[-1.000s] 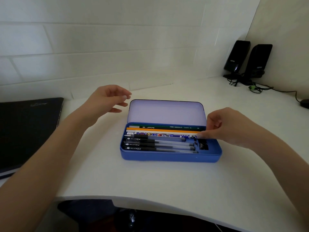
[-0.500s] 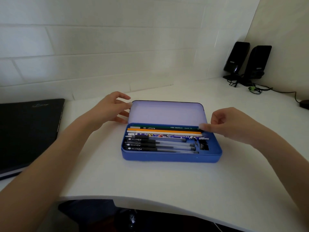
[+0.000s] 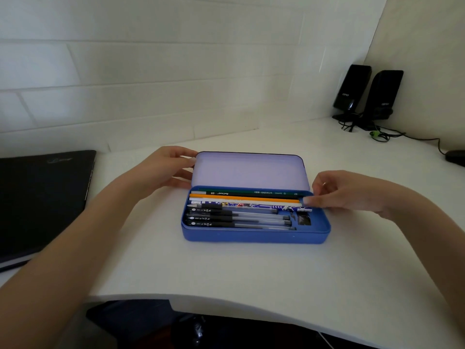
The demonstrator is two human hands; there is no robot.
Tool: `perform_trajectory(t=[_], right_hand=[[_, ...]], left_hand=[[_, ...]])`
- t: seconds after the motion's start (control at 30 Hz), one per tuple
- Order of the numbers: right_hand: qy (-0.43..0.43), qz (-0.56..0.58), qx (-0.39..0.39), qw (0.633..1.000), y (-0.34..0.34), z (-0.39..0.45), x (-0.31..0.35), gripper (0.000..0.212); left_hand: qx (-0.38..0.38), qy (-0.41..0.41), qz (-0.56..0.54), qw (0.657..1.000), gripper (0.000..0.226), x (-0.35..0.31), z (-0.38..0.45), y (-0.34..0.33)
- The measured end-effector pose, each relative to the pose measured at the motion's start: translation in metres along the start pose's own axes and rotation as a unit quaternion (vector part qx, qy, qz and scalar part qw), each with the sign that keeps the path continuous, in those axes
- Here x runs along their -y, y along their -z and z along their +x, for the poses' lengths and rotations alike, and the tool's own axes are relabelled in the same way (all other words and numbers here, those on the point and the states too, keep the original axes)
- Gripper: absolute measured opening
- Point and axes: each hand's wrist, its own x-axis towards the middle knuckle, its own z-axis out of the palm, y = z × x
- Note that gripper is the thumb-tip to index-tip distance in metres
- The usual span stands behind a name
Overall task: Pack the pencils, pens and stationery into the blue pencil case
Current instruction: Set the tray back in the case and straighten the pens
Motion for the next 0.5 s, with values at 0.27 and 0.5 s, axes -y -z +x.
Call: perform_trajectory(t=[0.27, 0.5], right_hand=[[0.006, 0.014, 0.021, 1.000, 0.000, 0.000, 0.000, 0.047], [0.016, 0.011, 0.039, 0.999, 0.002, 0.001, -0.004, 0.037]], left_hand=[[0.005, 0.001, 0.007, 1.000, 0.016, 0.002, 0.002, 0.001], [0.008, -0.003, 0.007, 1.000, 0.016, 0.002, 0.003, 0.000]])
